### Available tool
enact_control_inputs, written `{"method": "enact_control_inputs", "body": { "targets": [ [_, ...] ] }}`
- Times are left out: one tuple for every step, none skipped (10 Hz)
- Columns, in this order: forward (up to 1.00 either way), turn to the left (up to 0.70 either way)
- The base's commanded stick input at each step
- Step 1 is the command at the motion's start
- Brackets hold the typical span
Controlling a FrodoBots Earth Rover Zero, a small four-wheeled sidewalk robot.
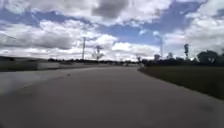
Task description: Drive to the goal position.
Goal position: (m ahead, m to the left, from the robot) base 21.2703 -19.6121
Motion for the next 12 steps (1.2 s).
{"method": "enact_control_inputs", "body": {
  "targets": [
    [1.00,-0.10],
    [1.00,-0.10],
    [1.00,-0.10],
    [1.00,-0.10],
    [1.00,-0.10],
    [1.00,-0.09],
    [1.00,-0.08],
    [1.00,-0.06],
    [1.00,-0.03],
    [1.00,-0.02],
    [1.00,-0.02],
    [1.00,-0.02]
  ]
}}
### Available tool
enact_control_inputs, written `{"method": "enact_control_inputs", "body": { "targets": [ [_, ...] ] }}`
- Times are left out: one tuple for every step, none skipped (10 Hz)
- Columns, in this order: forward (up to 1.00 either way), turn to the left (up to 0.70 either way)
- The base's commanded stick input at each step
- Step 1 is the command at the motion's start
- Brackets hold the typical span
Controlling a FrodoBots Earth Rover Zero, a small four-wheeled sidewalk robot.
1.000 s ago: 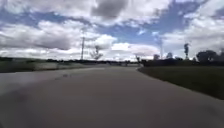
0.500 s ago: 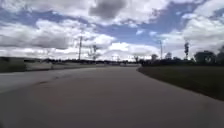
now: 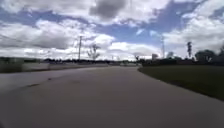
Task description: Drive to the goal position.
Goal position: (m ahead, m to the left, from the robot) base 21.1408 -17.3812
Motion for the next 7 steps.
{"method": "enact_control_inputs", "body": {
  "targets": [
    [1.00,-0.02],
    [1.00,-0.02],
    [1.00,-0.02],
    [1.00,-0.02],
    [1.00,-0.04],
    [1.00,-0.05],
    [1.00,-0.06]
  ]
}}
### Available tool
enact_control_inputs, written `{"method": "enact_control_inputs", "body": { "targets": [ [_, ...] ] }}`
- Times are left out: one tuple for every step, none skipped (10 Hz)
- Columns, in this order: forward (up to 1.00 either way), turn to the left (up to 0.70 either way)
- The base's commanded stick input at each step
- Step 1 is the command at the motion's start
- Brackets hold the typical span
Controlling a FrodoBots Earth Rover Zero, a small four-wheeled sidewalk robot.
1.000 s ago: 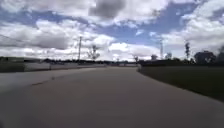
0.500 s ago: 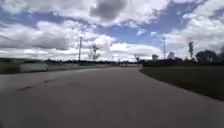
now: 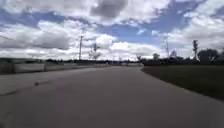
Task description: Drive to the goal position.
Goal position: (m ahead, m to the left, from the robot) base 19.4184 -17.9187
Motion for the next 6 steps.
{"method": "enact_control_inputs", "body": {
  "targets": [
    [1.00,-0.06],
    [1.00,-0.07],
    [1.00,-0.08],
    [1.00,-0.10],
    [1.00,-0.10],
    [1.00,-0.10]
  ]
}}
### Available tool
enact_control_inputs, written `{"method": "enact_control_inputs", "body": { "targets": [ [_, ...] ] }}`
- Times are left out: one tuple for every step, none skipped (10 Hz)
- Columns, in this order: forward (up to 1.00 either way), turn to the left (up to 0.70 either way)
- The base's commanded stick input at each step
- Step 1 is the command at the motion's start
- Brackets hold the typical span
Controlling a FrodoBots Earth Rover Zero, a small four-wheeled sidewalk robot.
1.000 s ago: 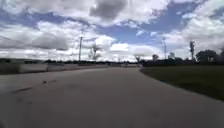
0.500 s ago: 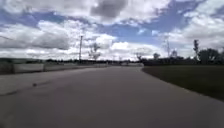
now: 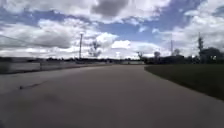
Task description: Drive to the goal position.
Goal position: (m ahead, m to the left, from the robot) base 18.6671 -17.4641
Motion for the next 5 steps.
{"method": "enact_control_inputs", "body": {
  "targets": [
    [1.00,-0.10],
    [1.00,-0.10],
    [1.00,-0.10],
    [1.00,-0.10],
    [1.00,-0.10]
  ]
}}
